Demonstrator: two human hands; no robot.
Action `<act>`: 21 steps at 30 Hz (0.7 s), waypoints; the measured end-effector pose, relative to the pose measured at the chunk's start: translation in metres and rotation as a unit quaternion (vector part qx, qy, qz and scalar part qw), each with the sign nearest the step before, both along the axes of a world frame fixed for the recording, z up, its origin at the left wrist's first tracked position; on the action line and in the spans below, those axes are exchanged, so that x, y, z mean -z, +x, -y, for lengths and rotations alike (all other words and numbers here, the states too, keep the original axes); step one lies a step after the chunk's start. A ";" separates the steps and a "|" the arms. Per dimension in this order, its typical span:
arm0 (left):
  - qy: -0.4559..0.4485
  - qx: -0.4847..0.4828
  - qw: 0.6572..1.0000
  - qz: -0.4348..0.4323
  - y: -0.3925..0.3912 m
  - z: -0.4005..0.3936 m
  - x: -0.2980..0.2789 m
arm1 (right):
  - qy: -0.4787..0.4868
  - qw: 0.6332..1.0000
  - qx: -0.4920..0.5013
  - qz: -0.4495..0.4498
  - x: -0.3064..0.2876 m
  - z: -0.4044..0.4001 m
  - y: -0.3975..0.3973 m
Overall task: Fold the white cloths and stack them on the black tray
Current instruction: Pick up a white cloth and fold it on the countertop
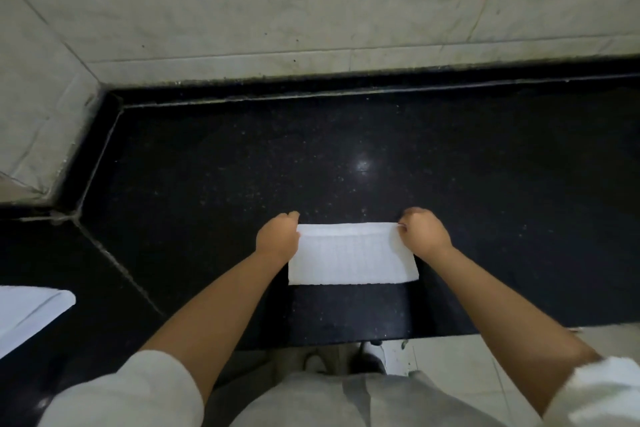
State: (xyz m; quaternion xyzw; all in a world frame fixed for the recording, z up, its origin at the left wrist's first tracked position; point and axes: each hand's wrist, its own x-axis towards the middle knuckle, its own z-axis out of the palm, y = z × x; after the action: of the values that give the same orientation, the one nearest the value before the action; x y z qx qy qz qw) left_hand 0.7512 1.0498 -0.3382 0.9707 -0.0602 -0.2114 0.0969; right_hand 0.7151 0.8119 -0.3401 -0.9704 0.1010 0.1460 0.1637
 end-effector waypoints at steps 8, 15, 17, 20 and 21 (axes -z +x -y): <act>0.032 0.087 0.996 0.001 0.014 -0.003 0.006 | -0.046 0.999 -0.012 0.024 0.012 0.005 0.001; 0.076 0.149 0.986 0.008 0.020 -0.002 0.010 | -0.056 0.994 -0.093 0.008 0.013 0.012 0.003; 0.093 0.165 0.982 0.018 0.020 -0.002 0.011 | -0.057 0.992 -0.108 0.004 0.014 0.011 0.001; 0.113 0.178 0.977 0.026 0.019 -0.002 0.013 | -0.080 0.990 -0.119 -0.005 0.012 0.009 0.002; 0.121 0.185 0.975 0.027 0.018 -0.003 0.012 | -0.087 0.988 -0.123 -0.007 0.011 0.008 0.003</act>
State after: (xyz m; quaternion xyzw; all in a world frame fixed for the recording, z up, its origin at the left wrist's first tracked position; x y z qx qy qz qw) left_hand 0.7694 1.0523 -0.3498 0.9528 -0.2151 -0.2046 -0.0634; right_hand 0.7181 0.8044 -0.3512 -0.9850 -0.0061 0.1623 0.0585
